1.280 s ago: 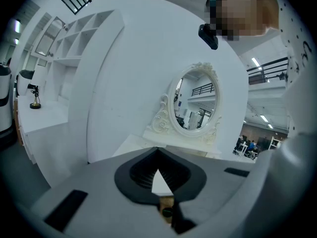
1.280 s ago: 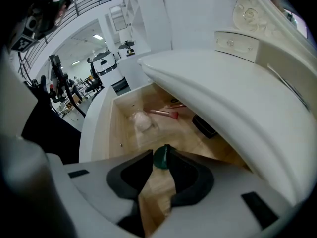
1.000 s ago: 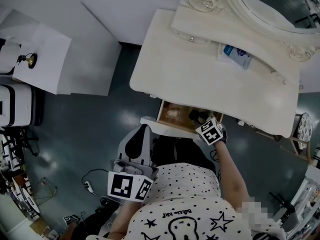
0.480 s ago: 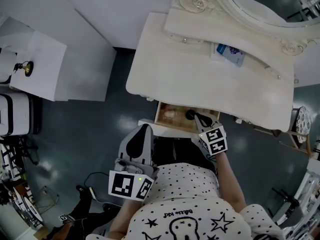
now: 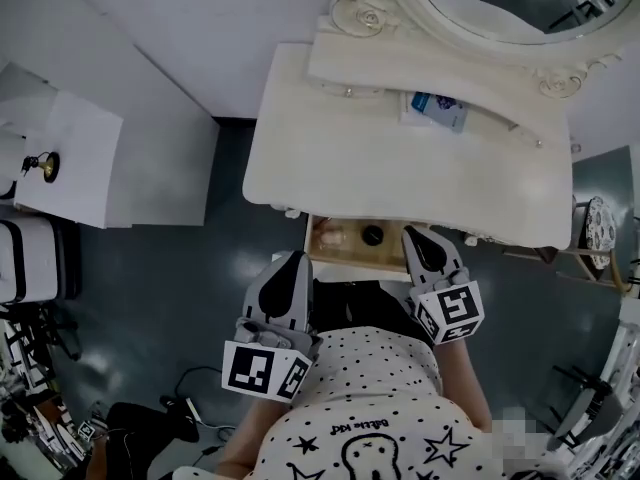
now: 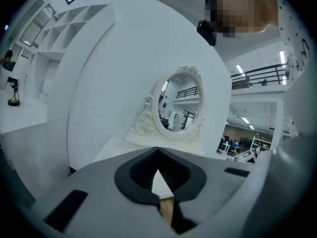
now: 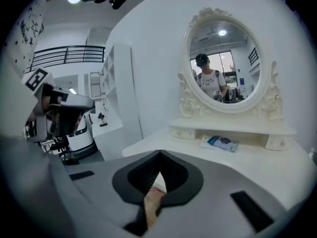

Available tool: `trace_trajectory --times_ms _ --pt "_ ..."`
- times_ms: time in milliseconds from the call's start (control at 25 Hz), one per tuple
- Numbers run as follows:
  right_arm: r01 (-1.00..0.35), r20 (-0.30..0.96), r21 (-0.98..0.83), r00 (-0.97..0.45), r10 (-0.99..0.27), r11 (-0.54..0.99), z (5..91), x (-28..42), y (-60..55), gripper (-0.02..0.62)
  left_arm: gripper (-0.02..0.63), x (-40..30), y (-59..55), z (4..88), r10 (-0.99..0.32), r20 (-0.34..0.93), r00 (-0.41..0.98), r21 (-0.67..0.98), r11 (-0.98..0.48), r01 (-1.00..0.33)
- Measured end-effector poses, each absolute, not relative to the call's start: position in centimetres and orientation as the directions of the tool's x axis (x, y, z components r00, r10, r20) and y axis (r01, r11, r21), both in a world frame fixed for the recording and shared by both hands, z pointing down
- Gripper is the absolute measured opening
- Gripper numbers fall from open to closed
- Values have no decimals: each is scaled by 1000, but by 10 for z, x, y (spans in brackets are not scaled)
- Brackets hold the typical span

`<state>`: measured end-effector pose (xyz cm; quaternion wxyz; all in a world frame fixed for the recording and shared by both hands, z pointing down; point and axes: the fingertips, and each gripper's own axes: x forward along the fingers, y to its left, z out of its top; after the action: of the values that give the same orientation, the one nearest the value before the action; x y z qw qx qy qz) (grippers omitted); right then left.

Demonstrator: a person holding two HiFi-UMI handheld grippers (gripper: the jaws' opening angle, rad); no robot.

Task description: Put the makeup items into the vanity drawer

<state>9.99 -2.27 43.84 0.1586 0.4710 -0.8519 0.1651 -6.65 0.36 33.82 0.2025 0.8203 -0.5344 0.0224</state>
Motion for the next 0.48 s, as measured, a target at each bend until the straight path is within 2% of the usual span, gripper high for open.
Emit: trace_trajectory --times_ms 240,480 --pt "-887 329 -132 -460 -825 442 385 116 -4 8 -3 -56 4 332 -847 226 482 309 -407 -859" --pt "-912 285 -153 -410 -867 381 361 122 20 8 -3 -58 7 325 -841 205 501 301 -433 -850"
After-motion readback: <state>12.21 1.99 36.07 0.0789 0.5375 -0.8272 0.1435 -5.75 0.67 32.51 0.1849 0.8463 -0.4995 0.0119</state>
